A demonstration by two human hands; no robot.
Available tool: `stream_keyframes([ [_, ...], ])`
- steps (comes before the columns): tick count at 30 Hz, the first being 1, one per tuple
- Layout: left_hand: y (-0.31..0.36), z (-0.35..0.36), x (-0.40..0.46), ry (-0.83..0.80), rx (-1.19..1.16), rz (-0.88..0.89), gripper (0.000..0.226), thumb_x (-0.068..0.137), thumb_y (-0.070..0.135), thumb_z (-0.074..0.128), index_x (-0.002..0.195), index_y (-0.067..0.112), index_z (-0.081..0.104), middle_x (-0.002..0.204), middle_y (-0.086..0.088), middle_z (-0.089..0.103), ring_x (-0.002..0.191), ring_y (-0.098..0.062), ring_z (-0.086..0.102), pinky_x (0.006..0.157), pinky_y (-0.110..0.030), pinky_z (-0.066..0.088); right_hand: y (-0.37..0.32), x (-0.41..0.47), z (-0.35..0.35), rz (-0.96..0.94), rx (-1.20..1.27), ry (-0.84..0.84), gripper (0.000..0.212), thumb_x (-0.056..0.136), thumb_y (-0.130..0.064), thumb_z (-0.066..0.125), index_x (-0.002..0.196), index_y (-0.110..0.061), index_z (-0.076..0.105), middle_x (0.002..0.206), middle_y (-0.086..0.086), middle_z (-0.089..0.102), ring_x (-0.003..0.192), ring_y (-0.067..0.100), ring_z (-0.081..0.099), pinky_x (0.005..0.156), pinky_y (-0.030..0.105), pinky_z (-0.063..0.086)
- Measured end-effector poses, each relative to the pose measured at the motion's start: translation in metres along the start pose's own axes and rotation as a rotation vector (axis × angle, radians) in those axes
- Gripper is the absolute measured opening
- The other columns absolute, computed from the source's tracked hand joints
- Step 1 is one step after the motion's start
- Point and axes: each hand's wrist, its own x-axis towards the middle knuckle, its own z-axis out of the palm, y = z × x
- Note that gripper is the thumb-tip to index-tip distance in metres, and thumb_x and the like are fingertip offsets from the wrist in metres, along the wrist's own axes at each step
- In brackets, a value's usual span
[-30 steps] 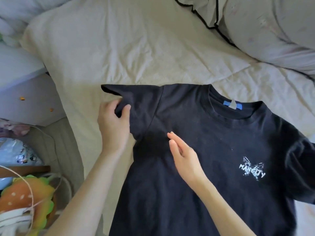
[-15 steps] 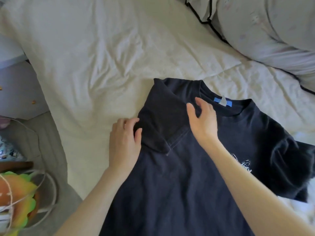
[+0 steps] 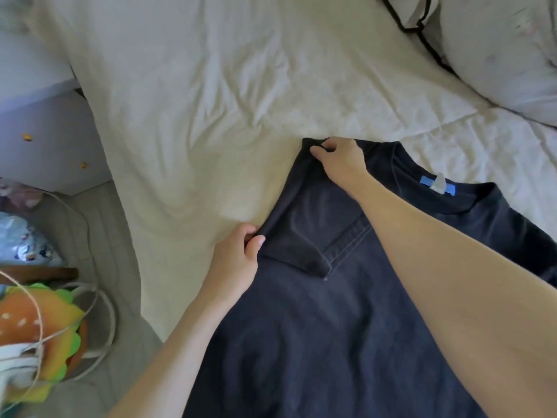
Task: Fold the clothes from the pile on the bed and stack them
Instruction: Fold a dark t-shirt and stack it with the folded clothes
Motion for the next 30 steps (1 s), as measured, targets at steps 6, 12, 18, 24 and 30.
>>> stream_keyframes([
  [6, 0.011, -0.002, -0.024, 0.173, 0.405, 0.347, 0.021, 0.090, 0.015, 0.057, 0.110, 0.013, 0.059, 0.105, -0.004, 0.058, 0.095, -0.026, 0.054, 0.078, -0.038, 0.047, 0.036, -0.056, -0.019, -0.137, -0.282, 0.206, 0.033, 0.094, -0.040, 0.049, 0.114, -0.015, 0.058, 0.109, 0.003, 0.059, 0.103, 0.023, 0.052, 0.089, 0.039, 0.038],
  [12, 0.033, 0.042, -0.053, 0.053, 0.566, 0.580, 0.035, 0.077, 0.043, 0.069, 0.098, 0.016, 0.066, 0.098, -0.005, 0.060, 0.087, -0.023, 0.058, 0.069, -0.035, 0.048, 0.079, -0.096, -0.042, 0.093, -0.114, 0.175, 0.032, 0.090, -0.032, 0.060, 0.117, -0.014, 0.057, 0.102, 0.000, 0.054, 0.096, 0.018, 0.053, 0.083, 0.031, 0.042],
  [18, 0.039, 0.061, -0.049, 0.009, 0.599, 0.485, 0.027, 0.062, -0.001, 0.082, 0.082, 0.008, 0.066, 0.074, -0.006, 0.061, 0.064, -0.023, 0.059, 0.053, -0.032, 0.049, 0.081, -0.073, -0.052, 0.312, 0.107, 0.136, 0.009, 0.088, -0.026, 0.063, 0.082, -0.020, 0.063, 0.073, -0.009, 0.057, 0.073, 0.009, 0.053, 0.057, 0.021, 0.037],
  [24, 0.040, 0.053, -0.061, -0.121, 0.833, 0.467, 0.024, 0.076, 0.018, 0.075, 0.099, 0.012, 0.070, 0.087, -0.007, 0.064, 0.079, -0.025, 0.061, 0.067, -0.038, 0.048, 0.079, -0.088, -0.055, 0.297, 0.170, 0.114, 0.020, 0.093, -0.022, 0.055, 0.109, -0.016, 0.065, 0.094, -0.006, 0.061, 0.093, 0.013, 0.054, 0.079, 0.027, 0.043],
  [30, 0.059, 0.089, -0.086, -0.243, 0.855, 0.675, 0.054, 0.089, 0.036, 0.057, 0.139, 0.018, 0.045, 0.148, -0.016, 0.035, 0.136, -0.037, 0.033, 0.104, -0.054, 0.034, 0.117, -0.175, -0.079, 0.278, 0.277, 0.266, 0.024, 0.095, -0.020, 0.051, 0.118, -0.021, 0.057, 0.099, -0.010, 0.058, 0.082, -0.004, 0.052, 0.065, 0.001, 0.037],
])
